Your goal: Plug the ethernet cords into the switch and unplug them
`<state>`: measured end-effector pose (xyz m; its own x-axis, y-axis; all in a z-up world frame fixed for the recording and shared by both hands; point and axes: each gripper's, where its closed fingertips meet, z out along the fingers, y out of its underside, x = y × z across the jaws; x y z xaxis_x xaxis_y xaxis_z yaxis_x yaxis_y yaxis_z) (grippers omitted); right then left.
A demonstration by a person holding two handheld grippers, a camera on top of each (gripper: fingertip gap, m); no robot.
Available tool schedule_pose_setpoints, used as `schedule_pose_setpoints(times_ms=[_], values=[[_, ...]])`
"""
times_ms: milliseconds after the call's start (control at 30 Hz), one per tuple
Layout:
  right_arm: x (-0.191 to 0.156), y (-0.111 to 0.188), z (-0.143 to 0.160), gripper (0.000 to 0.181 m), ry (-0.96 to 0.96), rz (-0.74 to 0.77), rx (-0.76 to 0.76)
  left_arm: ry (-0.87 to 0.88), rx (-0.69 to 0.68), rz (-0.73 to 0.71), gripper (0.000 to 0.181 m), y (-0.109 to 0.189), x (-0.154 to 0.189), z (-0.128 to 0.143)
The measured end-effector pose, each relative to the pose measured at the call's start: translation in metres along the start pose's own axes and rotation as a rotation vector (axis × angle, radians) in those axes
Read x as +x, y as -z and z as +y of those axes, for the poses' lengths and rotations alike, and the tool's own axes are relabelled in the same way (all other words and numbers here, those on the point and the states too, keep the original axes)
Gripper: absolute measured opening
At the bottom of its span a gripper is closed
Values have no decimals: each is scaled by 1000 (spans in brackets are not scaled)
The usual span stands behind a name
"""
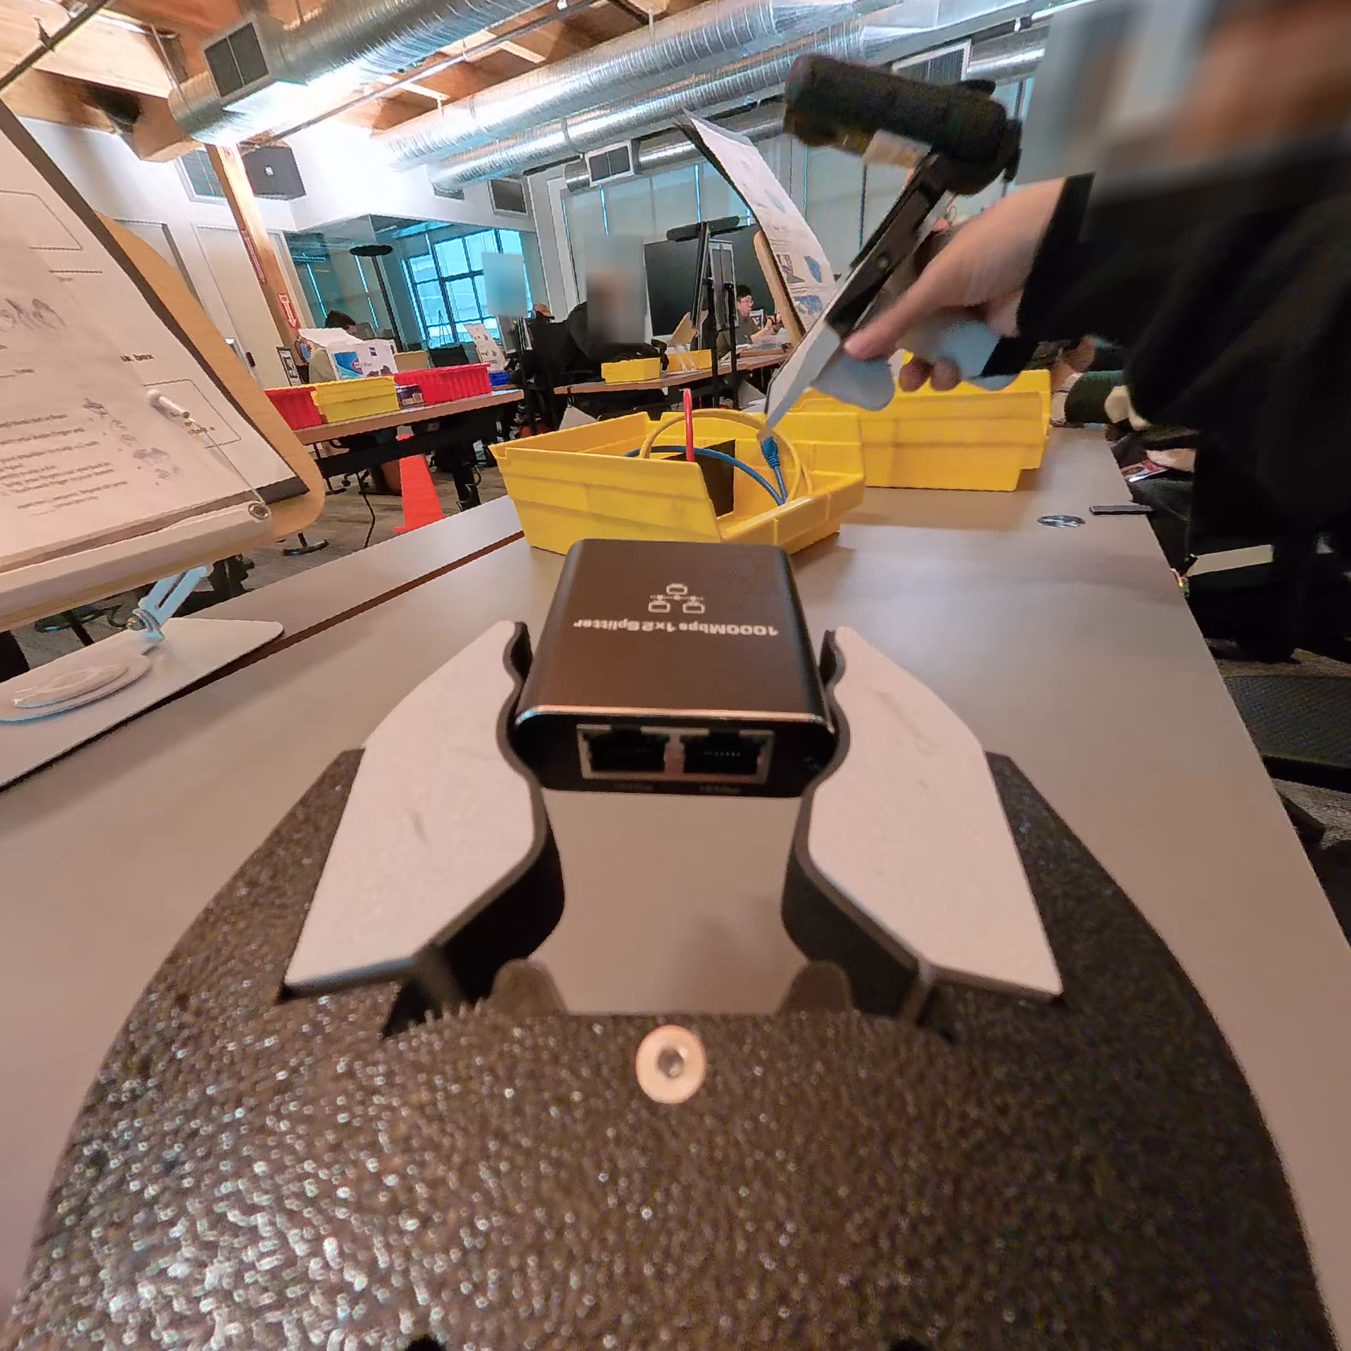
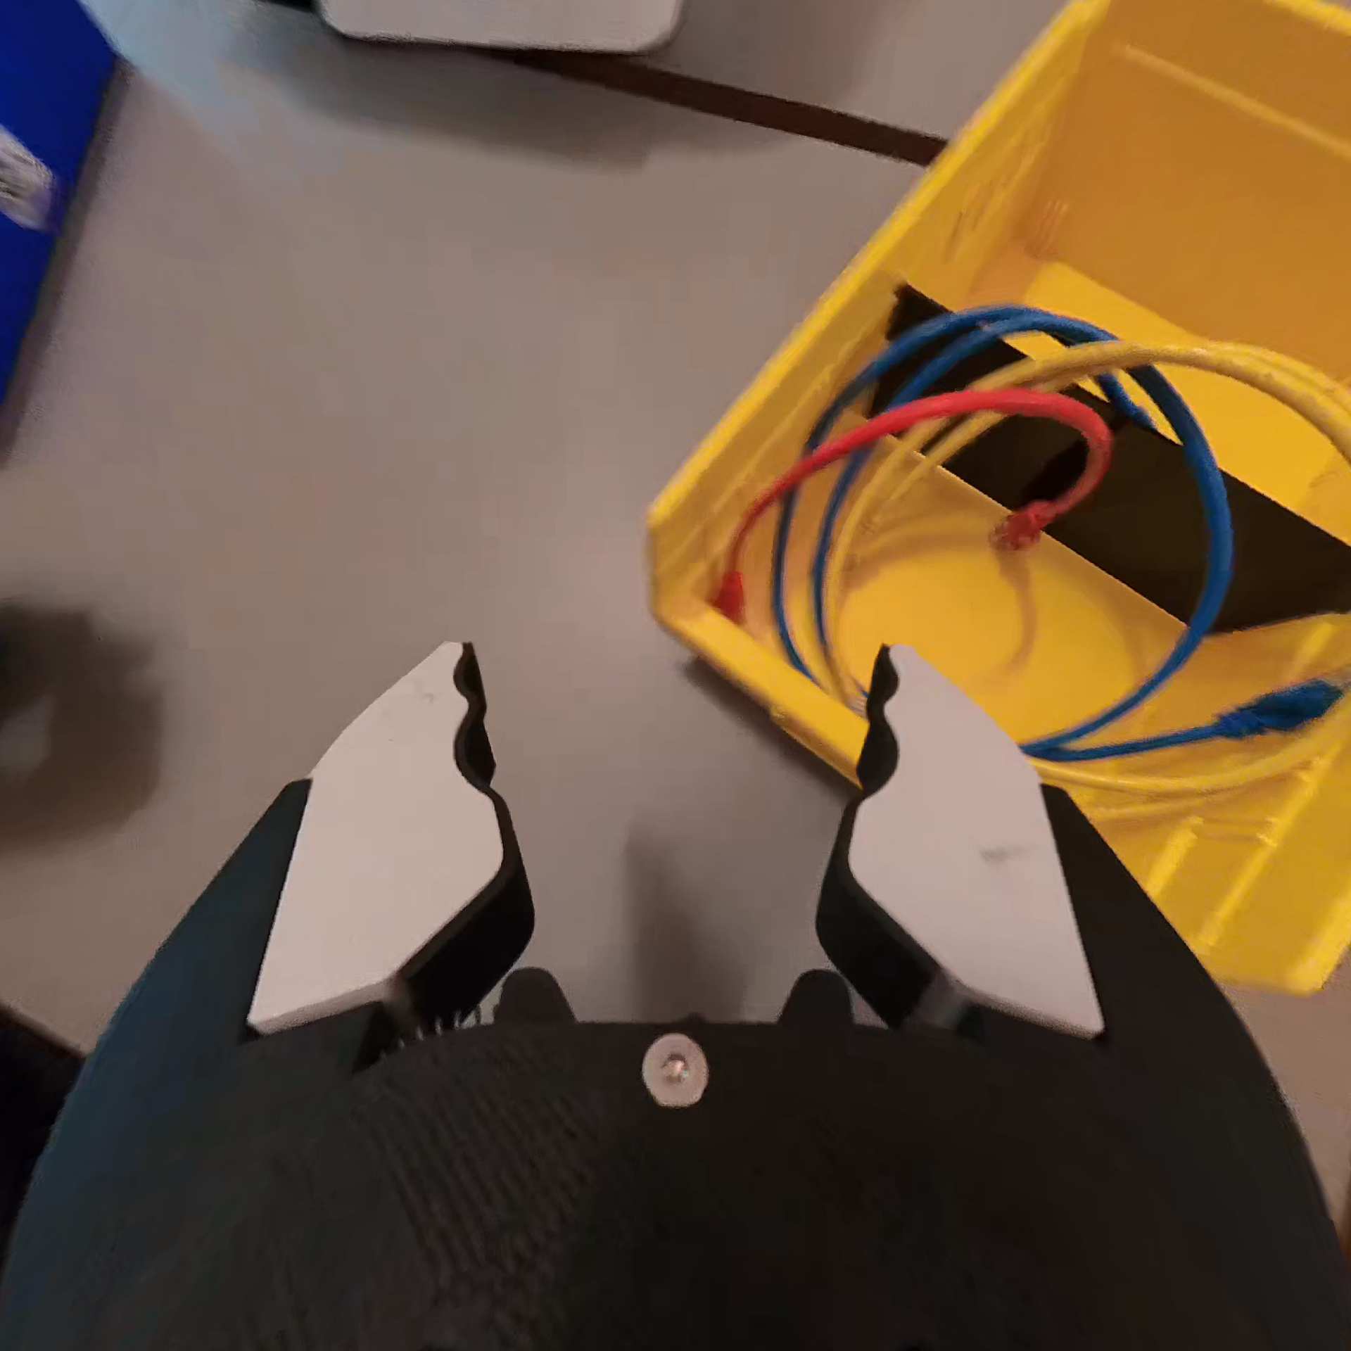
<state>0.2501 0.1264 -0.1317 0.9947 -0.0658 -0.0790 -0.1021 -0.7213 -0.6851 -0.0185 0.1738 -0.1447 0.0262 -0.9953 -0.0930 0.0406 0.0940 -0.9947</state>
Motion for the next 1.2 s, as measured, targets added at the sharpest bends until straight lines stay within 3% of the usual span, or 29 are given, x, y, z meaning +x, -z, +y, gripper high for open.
schedule_pose_setpoints(times_ms=[67,133,233,300,433,500,567,700,800,900,967,1100,1200], values=[[-52,9,-15,91,22,-187,103,-7,-2,0,73,0,0,0],[-125,13,-20,82,50,-472,167,-26,-6,3,73,0,2,1],[-227,10,7,85,24,-879,23,-100,-9,20,73,-2,9,0],[-271,7,24,85,0,-1070,-90,-184,1,45,73,-3,19,-3],[-307,-9,28,85,-33,-1201,-177,-309,-3,98,73,-4,37,-3],[-317,-8,34,63,-17,-1275,-250,-330,-5,105,73,-5,40,-2],[-319,-19,46,32,58,-1237,-305,-343,3,106,74,-5,40,-2],[-319,-26,43,27,13,-1276,-313,-351,-43,79,74,-5,32,5],[-308,-35,44,27,78,-1184,-312,-334,-121,54,74,-8,28,17],[-266,-40,13,27,178,-974,-251,-297,-173,2,83,-11,23,22],[-209,-43,-26,26,230,-731,-184,-260,-185,10,87,-11,23,23],[-48,-44,-95,26,354,-75,-196,-149,-197,-13,85,-10,13,25],[44,-47,-125,25,424,194,-279,-88,-177,-46,80,-9,4,22]])
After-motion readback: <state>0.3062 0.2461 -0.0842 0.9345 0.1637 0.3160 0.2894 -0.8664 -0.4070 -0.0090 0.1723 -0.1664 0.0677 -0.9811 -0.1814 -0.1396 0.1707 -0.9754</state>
